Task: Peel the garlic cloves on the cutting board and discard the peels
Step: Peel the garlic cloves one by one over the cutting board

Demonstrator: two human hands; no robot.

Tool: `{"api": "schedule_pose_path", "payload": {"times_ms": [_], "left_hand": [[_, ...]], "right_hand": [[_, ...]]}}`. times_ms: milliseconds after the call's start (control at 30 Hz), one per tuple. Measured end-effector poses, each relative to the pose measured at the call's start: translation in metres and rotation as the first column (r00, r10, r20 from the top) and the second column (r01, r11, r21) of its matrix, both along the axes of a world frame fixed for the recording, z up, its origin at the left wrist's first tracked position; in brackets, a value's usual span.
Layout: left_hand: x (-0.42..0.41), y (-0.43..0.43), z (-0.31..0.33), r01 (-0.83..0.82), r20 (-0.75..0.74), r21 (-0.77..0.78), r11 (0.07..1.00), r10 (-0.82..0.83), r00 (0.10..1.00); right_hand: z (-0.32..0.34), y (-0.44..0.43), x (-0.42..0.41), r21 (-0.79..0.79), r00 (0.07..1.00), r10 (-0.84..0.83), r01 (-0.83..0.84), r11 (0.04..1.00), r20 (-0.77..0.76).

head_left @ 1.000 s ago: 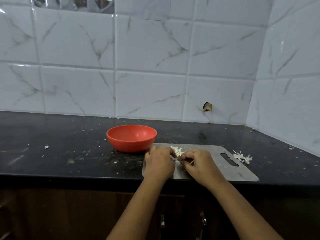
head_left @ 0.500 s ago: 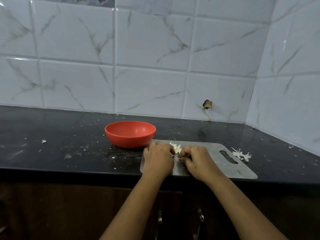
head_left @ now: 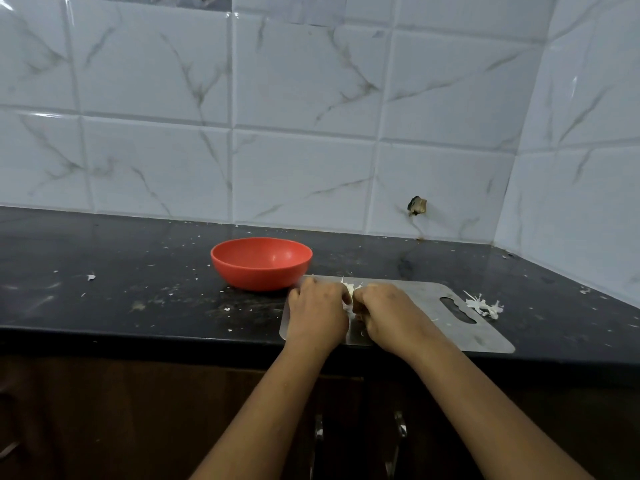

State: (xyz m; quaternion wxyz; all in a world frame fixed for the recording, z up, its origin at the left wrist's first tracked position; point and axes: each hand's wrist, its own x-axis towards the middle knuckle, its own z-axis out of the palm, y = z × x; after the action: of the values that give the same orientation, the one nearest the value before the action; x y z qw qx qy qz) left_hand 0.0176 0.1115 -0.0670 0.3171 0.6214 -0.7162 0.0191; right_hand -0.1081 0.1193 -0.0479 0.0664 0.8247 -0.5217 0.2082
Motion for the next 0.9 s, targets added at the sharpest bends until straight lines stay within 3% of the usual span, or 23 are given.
{"api": "schedule_pose_path", "payload": {"times_ms": [167,333,433,567,700,767,900], "left_hand": [[0.002,0.006,0.003,0.009,-0.049,-0.162,0.987,-0.018,0.999],[0.006,0.003,-0.003,0.016,-0.108,-0.118,0.993,-0.029,0.994],[0.008,-0.003,-0.007,0.007,-0.177,-0.054,0.999,-0.016,0.984],[0.008,-0.008,-0.008,0.005,-0.215,0.017,1.0,-0.001,0.977],[0.011,-0.01,-0.011,0.011,-0.225,0.022,1.0,-0.006,0.974],[0.011,-0.009,-0.011,0.012,-0.235,0.02,1.0,-0.006,0.972],[0.01,-0.009,-0.01,0.04,-0.242,0.015,0.999,-0.035,0.97]], "right_hand": [[0.001,0.001,0.005,0.013,0.996,-0.033,0.035,0.999,-0.08],[0.011,-0.002,0.007,0.029,0.994,-0.009,0.013,1.0,-0.113],[0.019,-0.006,0.002,0.051,1.0,-0.002,0.003,0.999,-0.009],[0.031,-0.008,-0.007,-0.118,0.982,0.037,-0.015,0.993,0.184],[0.013,0.003,0.002,0.028,0.997,0.024,-0.022,0.999,-0.078],[0.013,0.001,0.001,0.061,0.994,0.035,-0.029,0.998,-0.103],[0.023,-0.008,-0.01,0.012,0.978,0.044,-0.047,0.999,0.205]]}}
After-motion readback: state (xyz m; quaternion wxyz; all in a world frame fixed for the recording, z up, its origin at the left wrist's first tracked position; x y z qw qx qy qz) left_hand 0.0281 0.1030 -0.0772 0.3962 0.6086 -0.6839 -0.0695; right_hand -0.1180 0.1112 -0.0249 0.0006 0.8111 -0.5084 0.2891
